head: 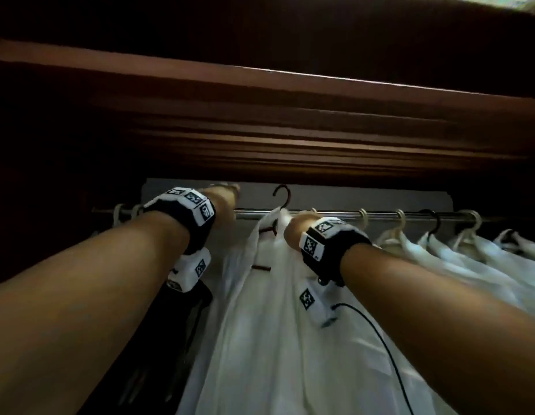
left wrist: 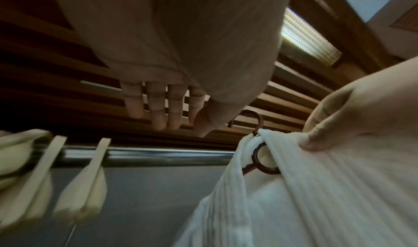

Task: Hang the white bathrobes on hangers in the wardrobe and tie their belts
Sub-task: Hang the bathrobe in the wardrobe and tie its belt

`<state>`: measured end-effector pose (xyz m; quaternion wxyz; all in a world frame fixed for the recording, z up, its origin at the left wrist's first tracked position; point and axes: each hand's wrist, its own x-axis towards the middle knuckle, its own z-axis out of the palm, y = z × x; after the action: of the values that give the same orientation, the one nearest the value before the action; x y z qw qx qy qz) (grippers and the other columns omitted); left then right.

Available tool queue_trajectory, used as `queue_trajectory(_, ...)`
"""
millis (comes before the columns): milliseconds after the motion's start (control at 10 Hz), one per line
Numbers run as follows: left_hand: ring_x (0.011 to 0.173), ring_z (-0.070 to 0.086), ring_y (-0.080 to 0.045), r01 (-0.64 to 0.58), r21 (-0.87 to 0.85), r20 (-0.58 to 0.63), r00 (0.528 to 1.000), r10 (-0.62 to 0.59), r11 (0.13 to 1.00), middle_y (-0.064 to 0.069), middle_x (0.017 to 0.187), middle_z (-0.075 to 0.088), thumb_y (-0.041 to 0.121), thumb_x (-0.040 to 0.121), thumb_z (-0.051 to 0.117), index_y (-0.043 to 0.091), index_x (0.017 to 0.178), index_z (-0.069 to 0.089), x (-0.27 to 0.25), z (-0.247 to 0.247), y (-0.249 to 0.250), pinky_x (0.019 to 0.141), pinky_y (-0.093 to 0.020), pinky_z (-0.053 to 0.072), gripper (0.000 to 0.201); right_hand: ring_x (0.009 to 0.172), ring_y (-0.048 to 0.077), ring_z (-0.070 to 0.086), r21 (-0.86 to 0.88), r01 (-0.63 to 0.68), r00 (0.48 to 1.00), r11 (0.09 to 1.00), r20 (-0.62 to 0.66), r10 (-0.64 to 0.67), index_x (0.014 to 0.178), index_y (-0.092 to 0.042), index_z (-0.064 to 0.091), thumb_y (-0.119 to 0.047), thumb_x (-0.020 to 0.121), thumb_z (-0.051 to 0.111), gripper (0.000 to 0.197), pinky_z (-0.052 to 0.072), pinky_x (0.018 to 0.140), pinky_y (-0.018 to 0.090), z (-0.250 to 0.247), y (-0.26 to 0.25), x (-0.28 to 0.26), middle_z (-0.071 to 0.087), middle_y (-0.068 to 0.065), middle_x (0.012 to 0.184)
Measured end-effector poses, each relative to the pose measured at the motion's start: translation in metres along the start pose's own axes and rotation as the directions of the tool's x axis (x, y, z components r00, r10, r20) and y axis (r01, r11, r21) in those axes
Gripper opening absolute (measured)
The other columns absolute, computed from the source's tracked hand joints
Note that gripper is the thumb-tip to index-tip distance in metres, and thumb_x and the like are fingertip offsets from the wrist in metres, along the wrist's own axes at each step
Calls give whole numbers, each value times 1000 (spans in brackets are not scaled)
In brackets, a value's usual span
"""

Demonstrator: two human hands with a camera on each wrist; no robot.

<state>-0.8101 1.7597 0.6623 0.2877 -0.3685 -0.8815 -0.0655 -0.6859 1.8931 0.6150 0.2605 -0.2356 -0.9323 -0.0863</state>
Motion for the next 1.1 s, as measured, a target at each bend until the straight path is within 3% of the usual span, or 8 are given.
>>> queue_trajectory(100,135,42,-27,-52,22,77,996,50,998,-8,150,41,45,98,47,17,146,37,36,23,1,107,-34,35,56,124,33,52,-44,62,991,997,124,-56,132,-7,54,-21,100,46,36,43,99,41,48,-8,20,54,15,136)
queue_trajectory(300,93,61,-24,-111,-138,85,989,123,984,0,95,63,82,82,30,18,109,52,71,49,15,80,-34,43,73,124,32,51,24,98,986,995,130,-100,150,-7,16,-23,100,42,58,38,107,42,103,-22,41,46,20,140)
queue_trajectory(400,90,54,-19,-156,-153,77,982,170,976,3,95,59,78,86,29,27,118,52,73,48,17,82,-33,40,64,124,32,51,76,89,972,993,210,-104,134,-4,50,-18,103,39,36,41,101,39,70,-17,37,54,17,135)
queue_trajectory(700,89,53,-20,-124,-69,68,989,128,990,4,88,55,65,92,40,21,118,56,73,44,28,74,-29,37,53,93,22,69,-75,-39,998,996,39,42,113,-19,63,-38,95,52,29,56,83,34,-13,77,87,69,0,112)
queue_trajectory(800,86,56,-20,-94,-44,95,991,97,995,2,87,60,66,91,42,19,109,57,76,43,36,72,-30,37,52,62,14,65,162,-57,994,985,99,41,119,-11,61,-29,94,57,31,54,46,19,0,100,94,64,-2,84)
queue_trajectory(900,86,57,-20,-59,-12,148,987,61,998,-2,94,64,66,91,42,18,104,58,78,37,44,73,-30,39,52,62,9,57,307,-41,994,951,113,6,129,-10,55,-22,91,65,41,48,39,16,-3,125,90,57,-2,83)
queue_trajectory(1000,98,58,-21,-57,76,151,988,45,995,-2,108,63,66,89,45,17,117,61,82,28,63,87,-32,46,59,73,16,64,420,-85,988,903,150,22,123,-11,58,-29,87,70,42,60,62,31,-12,161,94,63,2,95)
queue_trajectory(1100,118,55,-20,-86,-14,92,992,87,996,1,133,57,68,83,54,24,139,47,80,23,102,101,-31,42,71,73,16,67,401,-90,990,912,135,39,122,-11,60,-23,84,71,41,58,54,28,-9,191,92,65,1,92)
